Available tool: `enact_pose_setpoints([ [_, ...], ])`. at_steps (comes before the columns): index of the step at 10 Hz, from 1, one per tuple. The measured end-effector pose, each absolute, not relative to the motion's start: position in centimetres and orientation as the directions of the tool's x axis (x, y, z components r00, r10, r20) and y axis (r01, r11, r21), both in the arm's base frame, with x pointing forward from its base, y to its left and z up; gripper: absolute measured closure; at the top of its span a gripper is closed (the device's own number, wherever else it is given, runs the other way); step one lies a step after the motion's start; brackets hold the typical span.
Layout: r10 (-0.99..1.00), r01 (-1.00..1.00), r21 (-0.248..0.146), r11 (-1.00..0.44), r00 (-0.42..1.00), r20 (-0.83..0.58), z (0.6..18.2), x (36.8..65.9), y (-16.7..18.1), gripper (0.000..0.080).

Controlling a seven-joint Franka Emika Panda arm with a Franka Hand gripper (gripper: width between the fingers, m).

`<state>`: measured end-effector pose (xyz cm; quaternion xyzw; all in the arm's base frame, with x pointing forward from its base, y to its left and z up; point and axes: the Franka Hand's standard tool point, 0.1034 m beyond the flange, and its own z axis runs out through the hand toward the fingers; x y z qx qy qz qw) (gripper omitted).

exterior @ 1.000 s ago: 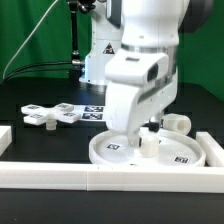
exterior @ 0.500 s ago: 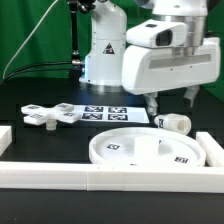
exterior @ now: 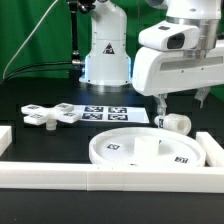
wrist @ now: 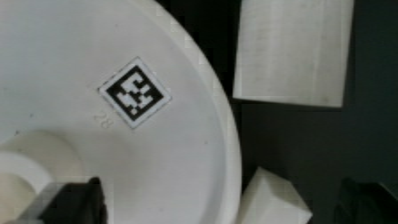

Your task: Assemble round table

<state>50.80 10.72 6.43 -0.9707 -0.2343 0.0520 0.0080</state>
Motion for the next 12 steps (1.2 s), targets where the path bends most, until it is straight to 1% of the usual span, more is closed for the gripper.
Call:
enact_pose_setpoints([
  [1, 0.454, 0.452, -0.051, -0.891, 0.878, -0.153, 6.5, 50.4, 10.8, 0.0151],
  [2, 0.359, 0.364, -0.018, -0.931, 0.909, -0.214, 6.7, 49.7, 10.9, 0.0151],
  [3, 0.282, 0.301, 0.032, -0.953, 0.92, -0.273, 6.6, 48.5, 11.1, 0.0151],
  [4, 0.212, 0.245, 0.06, -0.968, 0.919, -0.333, 6.3, 47.8, 11.5, 0.0151],
  [5, 0.213, 0.262, 0.064, -0.963, 0.884, -0.416, 6.2, 47.8, 11.4, 0.0151],
  [6, 0.201, 0.256, 0.062, -0.965, 0.869, -0.452, 6.1, 47.9, 11.4, 0.0151],
  [8, 0.162, 0.262, 0.074, -0.962, 0.769, -0.619, 6.1, 47.0, 10.9, 0.0151],
  [9, 0.153, 0.262, 0.074, -0.962, 0.746, -0.648, 5.7, 47.3, 11.0, 0.0151],
  [10, 0.131, 0.263, 0.08, -0.961, 0.695, -0.707, 5.4, 46.6, 10.8, 0.0151],
  [12, 0.108, 0.276, 0.084, -0.958, 0.614, -0.782, 4.7, 46.2, 11.3, 0.0151],
])
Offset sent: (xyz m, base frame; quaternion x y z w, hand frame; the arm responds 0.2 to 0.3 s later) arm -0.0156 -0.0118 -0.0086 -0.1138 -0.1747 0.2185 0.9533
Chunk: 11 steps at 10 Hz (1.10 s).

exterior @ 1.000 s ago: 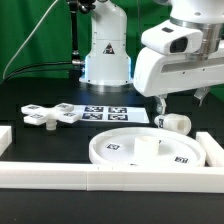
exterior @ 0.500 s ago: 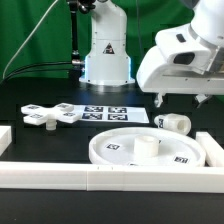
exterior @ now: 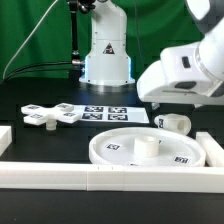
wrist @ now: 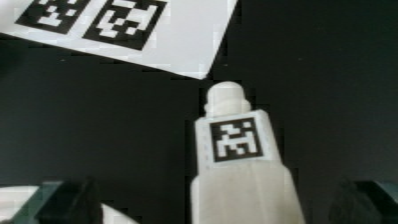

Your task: Assemble round table

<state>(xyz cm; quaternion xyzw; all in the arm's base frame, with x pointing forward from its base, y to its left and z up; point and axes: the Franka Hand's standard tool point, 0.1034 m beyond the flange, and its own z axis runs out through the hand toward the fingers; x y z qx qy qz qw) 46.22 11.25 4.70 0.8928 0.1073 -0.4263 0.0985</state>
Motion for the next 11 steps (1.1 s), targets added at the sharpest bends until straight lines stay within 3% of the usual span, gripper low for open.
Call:
enact_pose_setpoints([
  [2, 0.085, 0.284, 0.085, -0.955, 0.536, -0.84, 3.6, 45.9, 11.5, 0.0151],
  [9, 0.115, 0.295, 0.074, -0.953, 0.574, -0.811, 0.9, 46.1, 12.6, 0.0151],
  [10, 0.118, 0.299, 0.073, -0.952, 0.574, -0.811, 0.9, 46.1, 12.8, 0.0238],
  [11, 0.121, 0.301, 0.072, -0.951, 0.573, -0.81, 0.9, 46.1, 13.0, 0.0373],
])
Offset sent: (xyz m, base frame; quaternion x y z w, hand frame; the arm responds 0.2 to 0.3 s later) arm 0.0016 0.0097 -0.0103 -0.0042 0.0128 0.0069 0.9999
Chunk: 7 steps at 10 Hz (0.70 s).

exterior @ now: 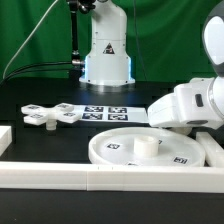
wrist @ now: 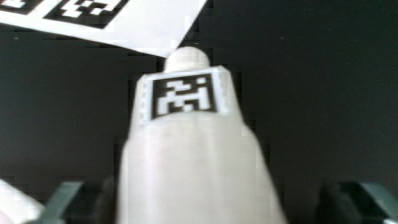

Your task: Assemble round table

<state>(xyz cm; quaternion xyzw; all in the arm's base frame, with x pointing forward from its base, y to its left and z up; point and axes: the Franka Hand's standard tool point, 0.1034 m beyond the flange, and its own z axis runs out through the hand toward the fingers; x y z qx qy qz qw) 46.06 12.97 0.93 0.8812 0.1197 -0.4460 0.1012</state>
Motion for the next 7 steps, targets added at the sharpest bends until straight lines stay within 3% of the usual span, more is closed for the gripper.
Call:
enact_pose_setpoints([
  [5, 0.137, 0.306, 0.058, -0.95, 0.579, -0.804, 1.7, 46.6, 12.8, 0.0393],
  [7, 0.159, 0.317, 0.038, -0.948, 0.57, -0.806, 3.8, 47.1, 12.3, 0.0393],
])
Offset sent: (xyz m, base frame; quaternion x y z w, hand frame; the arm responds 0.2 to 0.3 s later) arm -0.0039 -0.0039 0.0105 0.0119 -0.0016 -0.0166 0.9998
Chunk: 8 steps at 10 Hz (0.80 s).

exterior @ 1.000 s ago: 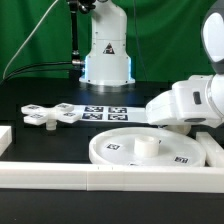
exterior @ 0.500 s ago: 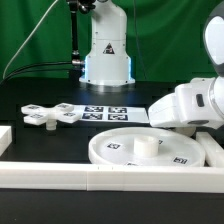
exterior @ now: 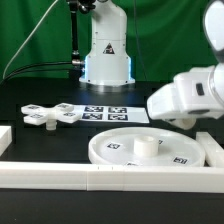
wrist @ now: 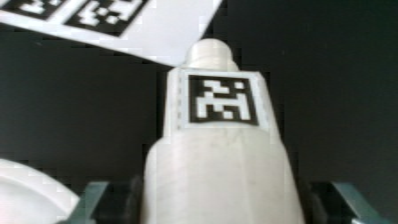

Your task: Assemble round table

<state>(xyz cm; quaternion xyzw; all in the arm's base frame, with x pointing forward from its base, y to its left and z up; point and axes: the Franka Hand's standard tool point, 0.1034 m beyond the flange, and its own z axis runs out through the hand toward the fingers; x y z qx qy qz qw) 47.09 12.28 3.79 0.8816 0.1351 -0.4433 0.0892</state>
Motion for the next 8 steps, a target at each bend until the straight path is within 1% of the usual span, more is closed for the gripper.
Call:
enact_pose_setpoints([
  [1, 0.186, 0.331, 0.012, -0.944, 0.559, -0.808, 5.5, 47.5, 11.7, 0.0392],
  [2, 0.225, 0.35, -0.025, -0.936, 0.546, -0.807, 7.0, 47.9, 10.9, 0.0392],
  [3, 0.247, 0.356, -0.044, -0.933, 0.549, -0.798, 8.1, 48.4, 10.0, 0.0392],
  [4, 0.264, 0.36, -0.052, -0.932, 0.571, -0.778, 8.3, 48.8, 9.5, 0.0392],
  [5, 0.263, 0.361, -0.051, -0.931, 0.567, -0.781, 8.2, 48.4, 9.6, 0.0392],
  [6, 0.271, 0.365, -0.052, -0.929, 0.579, -0.769, 7.9, 48.7, 9.7, 0.0392],
  [7, 0.29, 0.369, -0.044, -0.928, 0.645, -0.707, 7.7, 49.8, 9.9, 0.0392],
  [8, 0.321, 0.38, -0.049, -0.924, 0.699, -0.639, 8.1, 50.2, 9.5, 0.0392],
])
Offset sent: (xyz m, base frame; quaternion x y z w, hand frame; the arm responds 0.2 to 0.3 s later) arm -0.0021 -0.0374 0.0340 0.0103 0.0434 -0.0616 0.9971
